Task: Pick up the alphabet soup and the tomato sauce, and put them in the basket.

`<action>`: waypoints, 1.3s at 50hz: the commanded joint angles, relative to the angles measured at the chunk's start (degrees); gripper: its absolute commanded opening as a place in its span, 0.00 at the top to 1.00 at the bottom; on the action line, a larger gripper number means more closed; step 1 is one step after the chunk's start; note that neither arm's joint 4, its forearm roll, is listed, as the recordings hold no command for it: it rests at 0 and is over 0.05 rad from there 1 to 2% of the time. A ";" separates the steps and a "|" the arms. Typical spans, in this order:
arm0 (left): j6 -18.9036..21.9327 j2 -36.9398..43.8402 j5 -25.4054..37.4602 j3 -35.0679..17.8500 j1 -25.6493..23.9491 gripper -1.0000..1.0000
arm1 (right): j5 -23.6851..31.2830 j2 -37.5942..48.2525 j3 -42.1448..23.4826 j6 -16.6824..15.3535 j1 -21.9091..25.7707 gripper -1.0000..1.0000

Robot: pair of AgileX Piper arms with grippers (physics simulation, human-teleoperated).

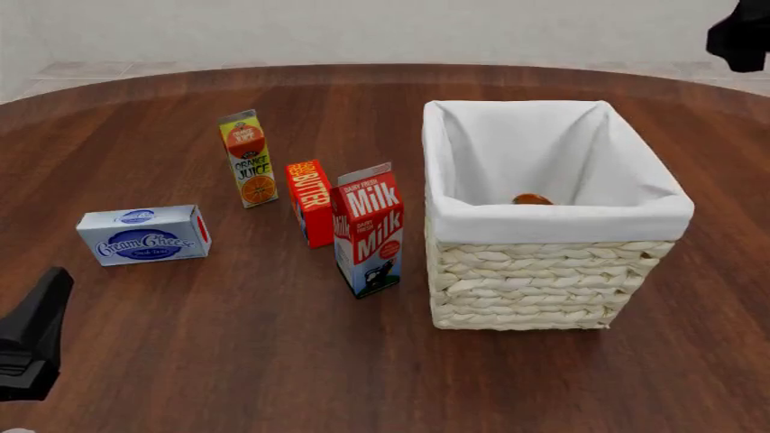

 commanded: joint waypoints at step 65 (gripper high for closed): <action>0.72 1.29 -0.52 -0.02 0.63 0.00 | -16.39 10.43 6.81 2.35 -6.11 0.00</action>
